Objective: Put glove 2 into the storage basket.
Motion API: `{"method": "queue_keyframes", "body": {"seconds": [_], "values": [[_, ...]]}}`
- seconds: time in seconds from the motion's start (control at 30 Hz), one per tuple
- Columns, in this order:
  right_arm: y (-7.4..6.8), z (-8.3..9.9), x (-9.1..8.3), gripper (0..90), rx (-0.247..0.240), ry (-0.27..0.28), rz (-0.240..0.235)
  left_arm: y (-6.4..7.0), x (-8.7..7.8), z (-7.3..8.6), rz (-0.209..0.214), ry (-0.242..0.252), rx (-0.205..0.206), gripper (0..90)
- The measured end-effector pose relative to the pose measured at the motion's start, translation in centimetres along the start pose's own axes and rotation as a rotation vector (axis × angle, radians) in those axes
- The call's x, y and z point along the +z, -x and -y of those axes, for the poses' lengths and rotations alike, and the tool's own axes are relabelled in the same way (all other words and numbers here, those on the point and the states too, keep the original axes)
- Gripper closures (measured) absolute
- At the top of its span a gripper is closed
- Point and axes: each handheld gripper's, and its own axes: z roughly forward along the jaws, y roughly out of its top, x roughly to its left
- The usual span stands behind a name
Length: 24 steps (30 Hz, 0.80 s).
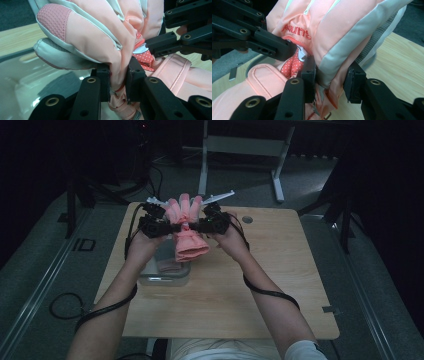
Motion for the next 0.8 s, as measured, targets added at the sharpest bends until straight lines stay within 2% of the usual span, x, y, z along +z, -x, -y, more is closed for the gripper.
{"method": "queue_keyframes", "body": {"seconds": [0.2,0.33,0.57,0.8], "values": [[-1.1,-0.8,2.7,65.8,-0.013,-0.030,-0.029,-2.0,-0.7,1.5,-0.033,-0.013,-0.048,76.0],[-1.7,-0.9,4.7,65.8,-0.014,-0.053,-0.048,-3.5,-0.7,2.7,-0.037,-0.027,-0.077,76.0],[-2.1,-0.3,7.6,65.9,-0.009,-0.117,-0.047,-5.2,0.5,4.9,-0.031,-0.045,-0.144,76.0],[-2.1,0.9,9.7,65.8,-0.010,-0.179,-0.047,-6.2,2.1,6.8,-0.020,-0.081,-0.169,75.9]]}}
